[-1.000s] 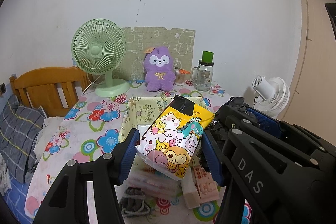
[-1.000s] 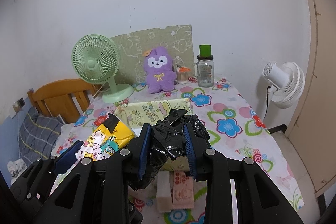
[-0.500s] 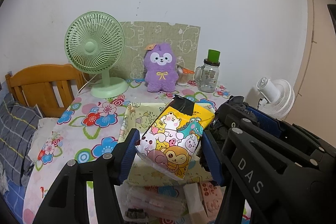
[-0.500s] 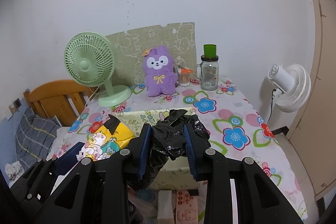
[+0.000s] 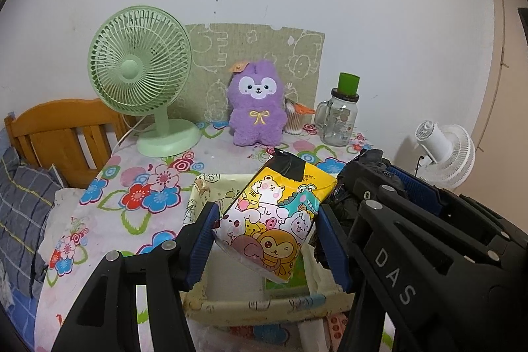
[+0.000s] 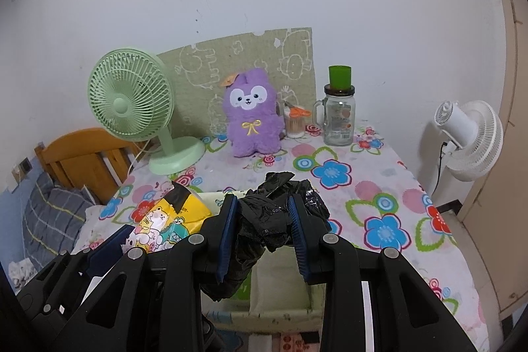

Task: Organize soft objects
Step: 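Lower both items into the box and open both tools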

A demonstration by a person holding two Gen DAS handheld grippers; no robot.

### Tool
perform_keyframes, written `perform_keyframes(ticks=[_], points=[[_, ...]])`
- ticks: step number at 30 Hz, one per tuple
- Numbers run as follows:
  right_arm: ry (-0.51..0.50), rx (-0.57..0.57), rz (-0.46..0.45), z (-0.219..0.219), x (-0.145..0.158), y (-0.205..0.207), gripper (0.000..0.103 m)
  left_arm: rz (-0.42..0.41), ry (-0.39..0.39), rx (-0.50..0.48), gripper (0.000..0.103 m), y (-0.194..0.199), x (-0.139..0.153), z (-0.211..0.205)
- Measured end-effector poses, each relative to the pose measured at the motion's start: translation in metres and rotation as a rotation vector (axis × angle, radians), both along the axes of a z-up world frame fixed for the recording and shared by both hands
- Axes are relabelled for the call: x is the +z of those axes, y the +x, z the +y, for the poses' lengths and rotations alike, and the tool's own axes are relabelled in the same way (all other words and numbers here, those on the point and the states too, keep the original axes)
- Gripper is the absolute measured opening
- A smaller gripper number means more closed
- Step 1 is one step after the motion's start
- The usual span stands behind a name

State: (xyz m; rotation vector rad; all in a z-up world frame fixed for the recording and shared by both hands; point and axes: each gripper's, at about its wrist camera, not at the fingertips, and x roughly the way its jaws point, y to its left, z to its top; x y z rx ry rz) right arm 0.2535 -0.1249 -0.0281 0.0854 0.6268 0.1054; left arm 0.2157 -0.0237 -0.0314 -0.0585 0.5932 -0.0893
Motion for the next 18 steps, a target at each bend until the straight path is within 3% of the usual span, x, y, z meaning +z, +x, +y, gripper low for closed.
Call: perform_keyframes(ticks=[14,18], points=[[-0.023,0.028,0.067,0.008,-0.032,0.037,0.035,0.131,0.046,0.059,0.066,0.041,-0.036,0.008],[-0.025,0.038,0.081,0.011,-0.039,0.042,0.035,0.149,0.056,0.07,0.075,0.044,-0.043,0.01]])
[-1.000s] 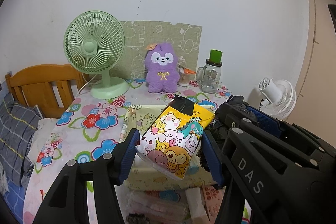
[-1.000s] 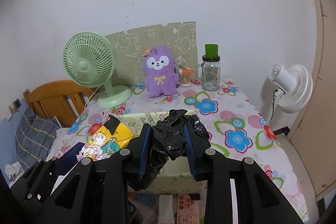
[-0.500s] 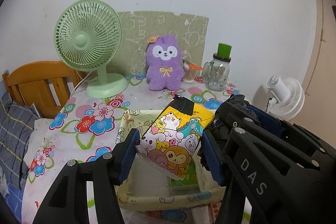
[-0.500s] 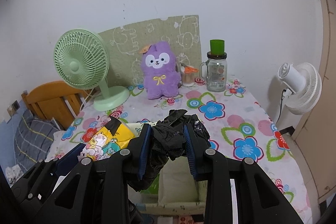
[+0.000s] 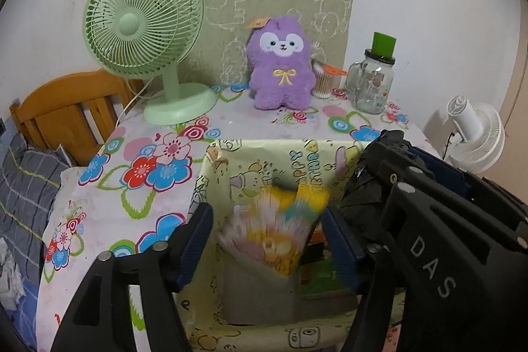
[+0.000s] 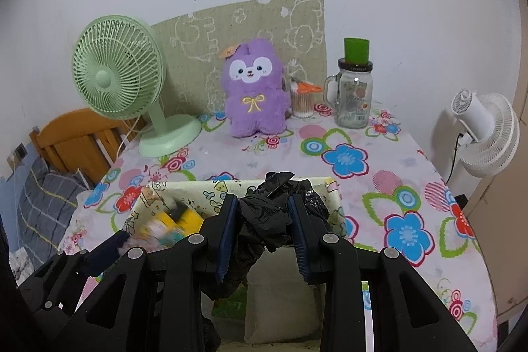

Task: Organize soft objects
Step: 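Lower both items into the box and open both tools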

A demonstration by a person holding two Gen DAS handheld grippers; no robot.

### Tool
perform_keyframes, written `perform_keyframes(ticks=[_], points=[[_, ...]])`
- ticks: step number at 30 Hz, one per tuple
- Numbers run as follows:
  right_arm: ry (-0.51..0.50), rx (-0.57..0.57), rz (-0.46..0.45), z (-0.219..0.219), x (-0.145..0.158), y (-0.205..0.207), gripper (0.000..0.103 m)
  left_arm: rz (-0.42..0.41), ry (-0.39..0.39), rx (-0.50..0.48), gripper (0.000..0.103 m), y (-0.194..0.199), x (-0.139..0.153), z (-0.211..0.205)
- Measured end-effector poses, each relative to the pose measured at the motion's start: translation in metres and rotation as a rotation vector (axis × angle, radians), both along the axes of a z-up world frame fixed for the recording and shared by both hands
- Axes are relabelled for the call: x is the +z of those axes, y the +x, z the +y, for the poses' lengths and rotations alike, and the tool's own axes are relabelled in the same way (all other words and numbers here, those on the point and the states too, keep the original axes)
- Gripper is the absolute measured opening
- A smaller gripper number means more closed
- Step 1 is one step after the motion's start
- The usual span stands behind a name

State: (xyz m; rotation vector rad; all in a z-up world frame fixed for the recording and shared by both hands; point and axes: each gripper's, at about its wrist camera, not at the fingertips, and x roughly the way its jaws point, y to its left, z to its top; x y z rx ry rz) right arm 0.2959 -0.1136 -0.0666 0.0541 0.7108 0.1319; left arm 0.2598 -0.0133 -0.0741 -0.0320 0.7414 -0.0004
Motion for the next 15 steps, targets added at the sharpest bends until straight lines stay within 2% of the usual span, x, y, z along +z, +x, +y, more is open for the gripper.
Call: perform_keyframes(ticks=[10,13,15], points=[[0.01,0.005,0.029,0.0,-0.012,0.011,0.037,0.011,0.03,-0.018,0.085,-0.003,-0.005,-0.007],[0.024,0.023,0.044,-0.001,-0.013,0.012,0.048,0.011,0.025,-0.016,0.087,-0.003,-0.005,-0.005],[0.023,0.022,0.037,-0.001,-0.012,0.01,0.062,0.012,0.025,-0.008,0.087,-0.004,-0.005,-0.005]])
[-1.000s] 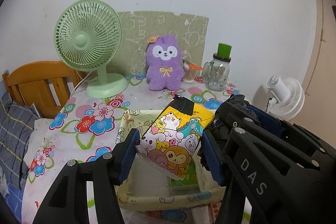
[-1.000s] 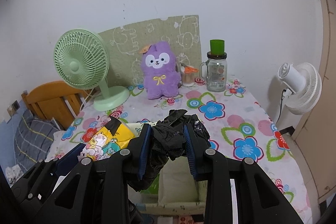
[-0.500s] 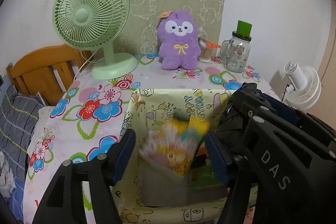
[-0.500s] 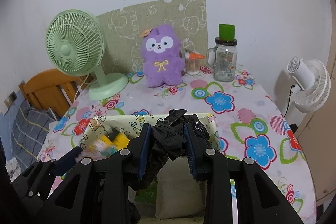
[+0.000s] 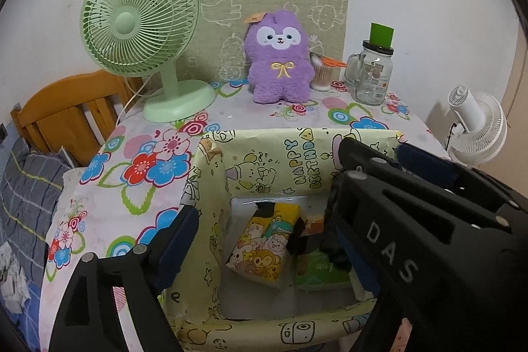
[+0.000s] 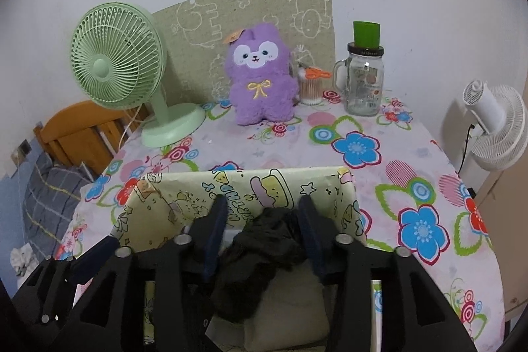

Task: Organize soft objects
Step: 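Lower both items into the box and open both tools, then withdraw both tools from the box toward the remaining items on the table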

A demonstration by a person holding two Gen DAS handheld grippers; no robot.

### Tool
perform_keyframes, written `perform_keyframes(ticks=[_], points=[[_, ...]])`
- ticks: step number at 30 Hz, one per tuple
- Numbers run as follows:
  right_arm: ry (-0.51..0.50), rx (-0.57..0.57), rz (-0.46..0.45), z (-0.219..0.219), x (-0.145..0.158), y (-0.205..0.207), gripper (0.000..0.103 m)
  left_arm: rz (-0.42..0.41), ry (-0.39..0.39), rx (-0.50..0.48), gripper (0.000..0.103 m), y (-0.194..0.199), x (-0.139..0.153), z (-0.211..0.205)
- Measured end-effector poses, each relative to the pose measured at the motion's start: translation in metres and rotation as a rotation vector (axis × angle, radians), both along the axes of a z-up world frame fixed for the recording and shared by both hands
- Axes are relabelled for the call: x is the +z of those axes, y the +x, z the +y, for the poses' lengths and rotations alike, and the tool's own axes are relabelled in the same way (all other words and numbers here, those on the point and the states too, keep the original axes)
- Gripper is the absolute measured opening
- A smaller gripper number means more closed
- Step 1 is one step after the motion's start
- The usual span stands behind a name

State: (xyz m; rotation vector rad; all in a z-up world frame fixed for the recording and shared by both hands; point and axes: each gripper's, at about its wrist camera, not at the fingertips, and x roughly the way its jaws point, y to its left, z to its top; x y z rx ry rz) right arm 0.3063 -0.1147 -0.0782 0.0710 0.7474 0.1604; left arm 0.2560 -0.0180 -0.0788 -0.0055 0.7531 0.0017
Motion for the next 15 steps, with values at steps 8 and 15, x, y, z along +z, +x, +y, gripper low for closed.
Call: perform_keyframes(ticks=[8,15], points=[[0.0,-0.001,-0.023,-0.005,0.007,-0.015,0.084,0.013,-0.035,0.001,0.091,-0.003,0.002,0.001],[-0.007,-0.004,-0.032,-0.008,0.016,-0.033,0.089,-0.029,-0.042,-0.013,0.102,-0.018,0.014,-0.004]])
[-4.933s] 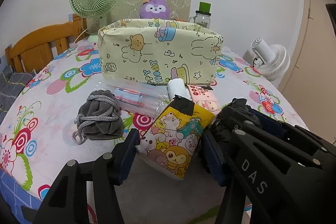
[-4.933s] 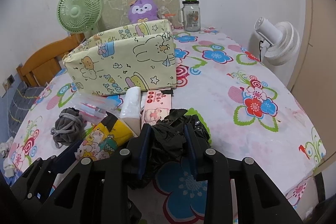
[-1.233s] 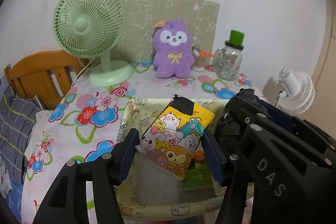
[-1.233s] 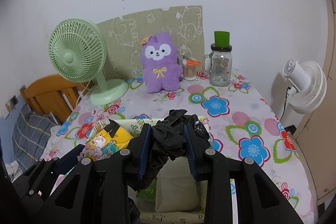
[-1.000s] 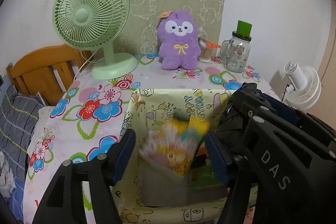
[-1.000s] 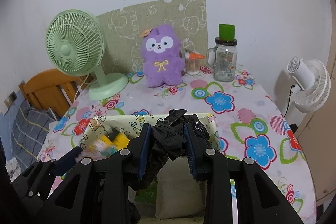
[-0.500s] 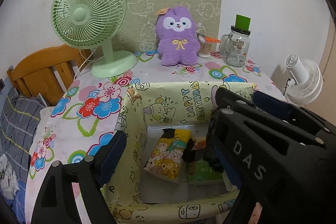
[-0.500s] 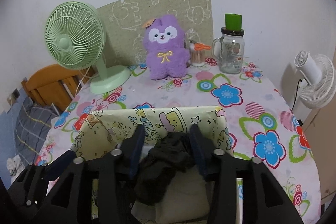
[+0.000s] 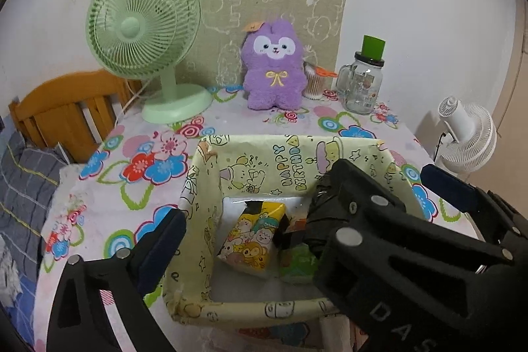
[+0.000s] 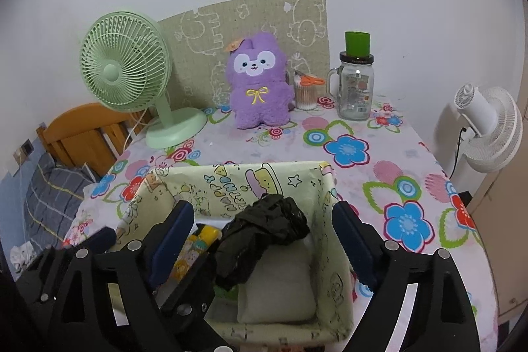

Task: Organize soft objects
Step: 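Withdraw both tools from the box toward the remaining items on the table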

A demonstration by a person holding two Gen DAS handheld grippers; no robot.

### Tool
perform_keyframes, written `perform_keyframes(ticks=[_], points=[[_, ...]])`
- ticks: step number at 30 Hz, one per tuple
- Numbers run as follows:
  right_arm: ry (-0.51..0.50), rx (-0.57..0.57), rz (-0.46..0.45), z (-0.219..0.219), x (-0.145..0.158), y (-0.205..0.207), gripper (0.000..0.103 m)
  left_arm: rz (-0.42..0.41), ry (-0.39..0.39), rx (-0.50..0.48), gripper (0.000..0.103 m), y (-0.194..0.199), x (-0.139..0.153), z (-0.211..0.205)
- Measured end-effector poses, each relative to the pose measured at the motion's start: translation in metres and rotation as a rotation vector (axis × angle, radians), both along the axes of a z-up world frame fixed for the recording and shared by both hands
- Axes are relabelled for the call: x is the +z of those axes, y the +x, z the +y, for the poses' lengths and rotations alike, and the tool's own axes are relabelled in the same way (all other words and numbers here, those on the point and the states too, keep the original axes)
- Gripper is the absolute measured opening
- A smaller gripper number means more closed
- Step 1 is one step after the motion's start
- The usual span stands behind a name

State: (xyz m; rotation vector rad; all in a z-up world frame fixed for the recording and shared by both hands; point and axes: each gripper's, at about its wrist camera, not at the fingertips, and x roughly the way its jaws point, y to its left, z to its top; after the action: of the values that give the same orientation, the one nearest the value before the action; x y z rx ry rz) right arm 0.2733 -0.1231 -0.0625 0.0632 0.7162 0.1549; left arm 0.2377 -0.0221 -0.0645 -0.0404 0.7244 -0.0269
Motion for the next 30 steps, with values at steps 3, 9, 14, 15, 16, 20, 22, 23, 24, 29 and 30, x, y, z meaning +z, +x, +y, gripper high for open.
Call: perform_keyframes(ticks=[3,9,14,15,16,20,22,23,24,29,30], points=[[-0.003,-0.012,-0.018,-0.003,0.006,-0.009,0.09,-0.015,0.01,-0.005,0.103,-0.008,0.006,-0.003],[0.011,-0.02,-0.042,-0.008,0.02,-0.027,0.092,-0.055,0.026,-0.005,0.103,-0.027,0.019,-0.007],[0.014,-0.025,-0.08,-0.011,0.033,-0.047,0.095,-0.073,0.017,-0.015,0.103,-0.041,0.028,-0.009],[0.015,-0.026,-0.082,-0.012,0.035,-0.05,0.095,-0.077,0.015,-0.016,0.103,-0.044,0.029,-0.009],[0.015,-0.027,-0.086,-0.012,0.037,-0.054,0.095,-0.082,0.015,-0.017,0.103,-0.047,0.031,-0.01],[0.015,-0.034,-0.106,-0.015,0.045,-0.067,0.096,-0.104,0.019,-0.023,0.103,-0.06,0.038,-0.013],[0.013,-0.035,-0.113,-0.016,0.048,-0.073,0.096,-0.114,0.017,-0.026,0.103,-0.066,0.041,-0.014],[0.01,-0.037,-0.117,-0.016,0.051,-0.077,0.096,-0.118,0.015,-0.027,0.103,-0.069,0.043,-0.014],[0.007,-0.038,-0.12,-0.017,0.053,-0.079,0.096,-0.123,0.013,-0.028,0.103,-0.073,0.044,-0.015],[-0.004,-0.04,-0.138,-0.019,0.061,-0.097,0.098,-0.146,0.014,-0.033,0.103,-0.089,0.05,-0.018],[-0.002,-0.038,-0.138,-0.019,0.062,-0.1,0.098,-0.151,0.016,-0.034,0.103,-0.092,0.051,-0.018]])
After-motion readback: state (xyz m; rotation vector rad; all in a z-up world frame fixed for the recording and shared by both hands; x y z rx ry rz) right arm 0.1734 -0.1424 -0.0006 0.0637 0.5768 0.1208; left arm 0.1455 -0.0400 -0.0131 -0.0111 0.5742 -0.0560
